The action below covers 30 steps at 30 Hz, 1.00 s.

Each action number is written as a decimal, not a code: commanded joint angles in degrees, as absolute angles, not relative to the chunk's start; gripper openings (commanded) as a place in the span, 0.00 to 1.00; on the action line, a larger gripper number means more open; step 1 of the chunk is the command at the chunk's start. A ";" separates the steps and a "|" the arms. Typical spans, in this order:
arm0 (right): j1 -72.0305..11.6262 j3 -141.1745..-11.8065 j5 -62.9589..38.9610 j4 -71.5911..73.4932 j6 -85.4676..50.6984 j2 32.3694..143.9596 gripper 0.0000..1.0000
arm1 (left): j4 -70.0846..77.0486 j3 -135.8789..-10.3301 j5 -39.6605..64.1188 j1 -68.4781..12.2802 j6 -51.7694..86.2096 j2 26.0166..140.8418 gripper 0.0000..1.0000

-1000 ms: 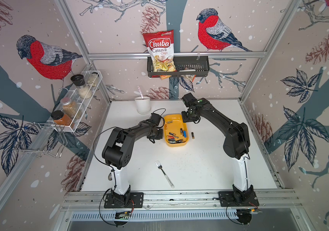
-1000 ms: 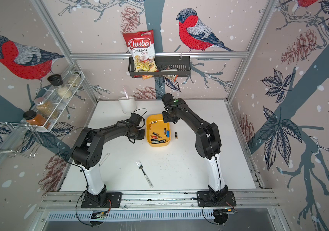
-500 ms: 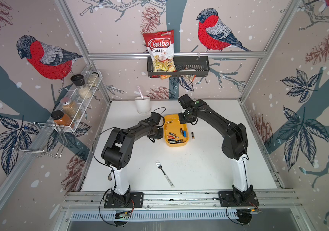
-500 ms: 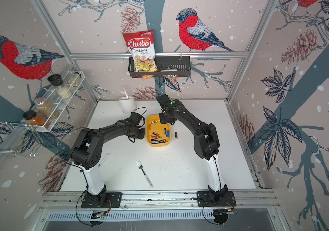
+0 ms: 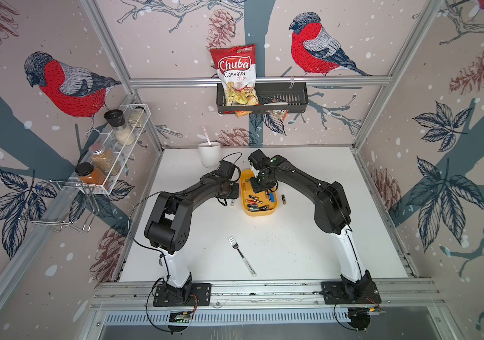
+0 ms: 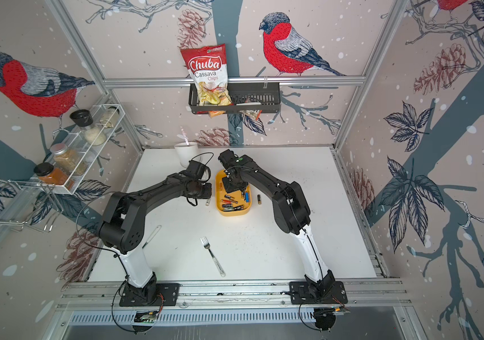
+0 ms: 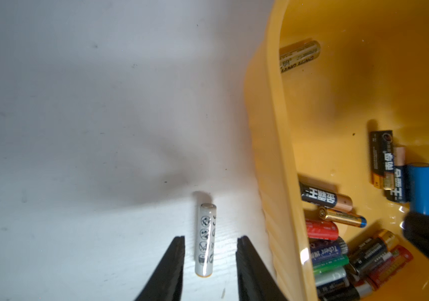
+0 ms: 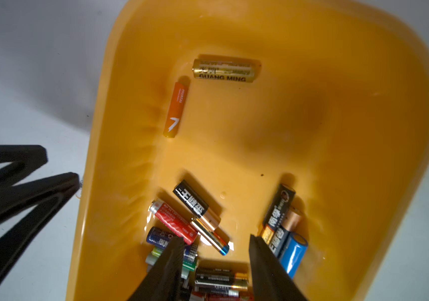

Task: Take the batteries out of the storage box
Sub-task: Place the battery at the center of the board, then pick up the battery from the storage box.

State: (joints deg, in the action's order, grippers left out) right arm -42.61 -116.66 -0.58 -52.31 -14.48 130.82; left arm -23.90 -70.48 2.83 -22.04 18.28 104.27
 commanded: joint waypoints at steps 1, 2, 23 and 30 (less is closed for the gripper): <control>-43.12 -116.39 -1.76 -50.61 -13.44 132.07 0.47 | -24.33 -69.57 2.74 -21.13 19.29 102.88 0.39; -43.32 -116.20 -1.84 -50.31 -13.36 132.41 0.47 | -24.18 -69.30 2.88 -20.86 19.40 102.52 0.39; -43.47 -116.10 -2.46 -48.84 -12.83 136.58 0.42 | -24.33 -67.96 3.25 -20.39 19.56 101.55 0.39; -43.41 -116.29 -2.33 -48.85 -13.26 137.30 0.40 | -24.50 -67.97 3.16 -20.39 19.61 101.40 0.39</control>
